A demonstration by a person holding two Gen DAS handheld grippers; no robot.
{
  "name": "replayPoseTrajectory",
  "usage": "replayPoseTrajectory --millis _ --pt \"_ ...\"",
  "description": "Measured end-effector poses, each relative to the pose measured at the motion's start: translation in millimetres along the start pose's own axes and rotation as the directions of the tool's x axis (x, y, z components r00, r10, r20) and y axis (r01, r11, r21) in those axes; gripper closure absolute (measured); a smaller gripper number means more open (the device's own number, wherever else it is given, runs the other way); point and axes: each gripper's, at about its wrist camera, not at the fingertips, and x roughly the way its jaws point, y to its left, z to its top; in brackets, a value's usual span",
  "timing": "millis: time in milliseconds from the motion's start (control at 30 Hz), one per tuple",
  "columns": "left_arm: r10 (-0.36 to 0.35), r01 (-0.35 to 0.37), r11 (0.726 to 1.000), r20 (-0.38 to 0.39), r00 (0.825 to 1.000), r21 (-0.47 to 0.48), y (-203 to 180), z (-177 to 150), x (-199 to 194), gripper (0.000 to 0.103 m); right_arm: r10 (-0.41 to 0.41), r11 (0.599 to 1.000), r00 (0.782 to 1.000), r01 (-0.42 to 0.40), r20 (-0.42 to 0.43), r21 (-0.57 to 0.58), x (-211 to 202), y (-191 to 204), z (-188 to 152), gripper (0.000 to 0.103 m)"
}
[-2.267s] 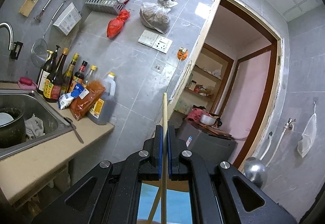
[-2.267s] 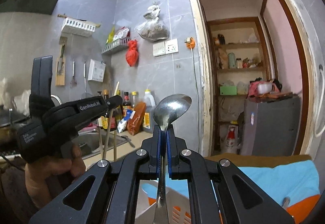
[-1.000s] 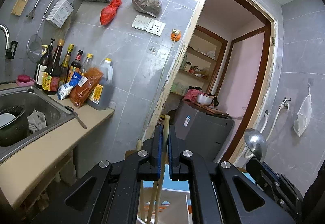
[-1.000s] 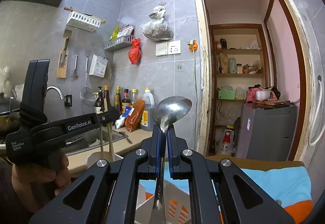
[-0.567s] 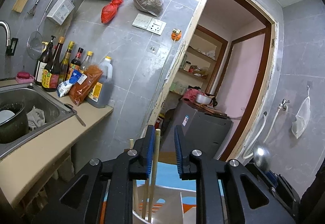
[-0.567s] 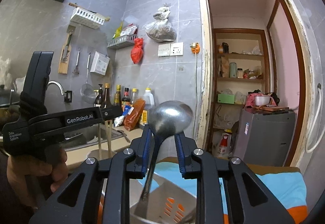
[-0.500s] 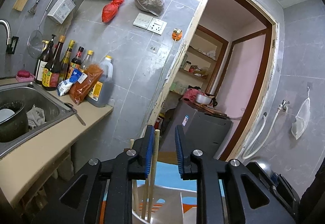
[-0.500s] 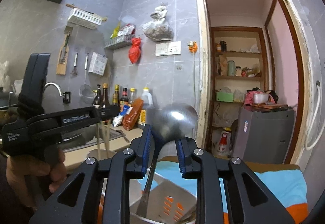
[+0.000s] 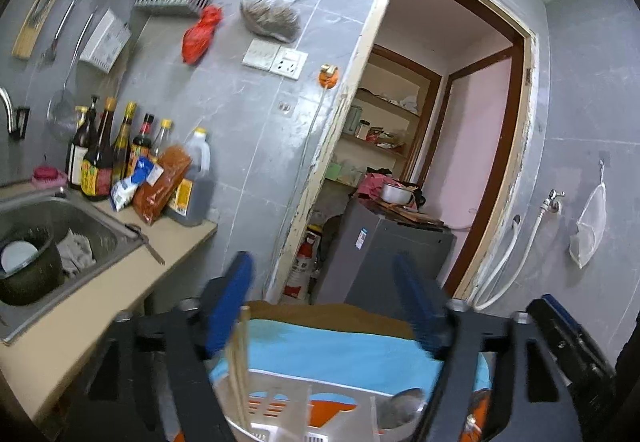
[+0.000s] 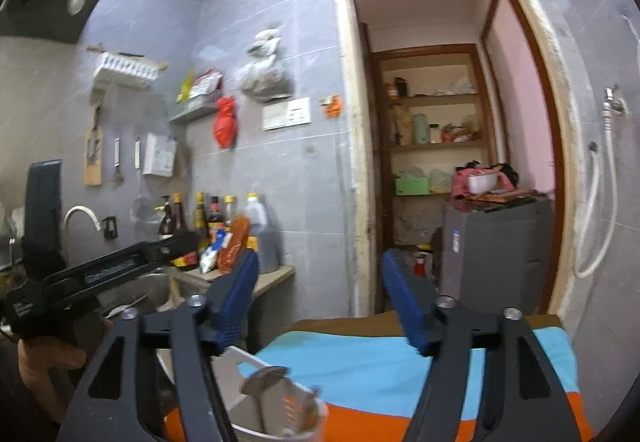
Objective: Organize utensils
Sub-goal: 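Move both tools back over the remaining utensils on the cloth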
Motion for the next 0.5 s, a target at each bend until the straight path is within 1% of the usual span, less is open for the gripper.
replayPoseTrajectory --millis 33,100,167,333,500 --pt "0.004 -0.004 1.000 0.001 1.000 0.008 -8 2 -3 0.020 -0.009 1.000 1.000 0.009 -0.004 0.008 -4 -6 3 0.022" --pt "0.017 -0.017 1.000 0.007 1.000 0.022 -22 4 -8 0.007 -0.032 0.999 0.999 0.032 -0.014 0.023 -14 -22 12 0.010" --pt "0.021 -0.021 0.999 0.007 1.000 0.040 -38 4 -12 0.005 -0.050 0.998 0.999 0.051 -0.020 0.025 -25 -35 17 0.000" --pt "0.025 -0.024 0.996 -0.015 1.000 0.084 -75 -2 -17 0.004 -0.099 0.995 0.995 0.099 -0.030 0.000 -54 -66 29 0.000" --pt "-0.002 0.009 0.993 -0.055 0.998 0.122 -112 -21 -22 0.004 -0.138 0.990 0.989 0.137 -0.054 -0.024 -80 -95 28 0.000"
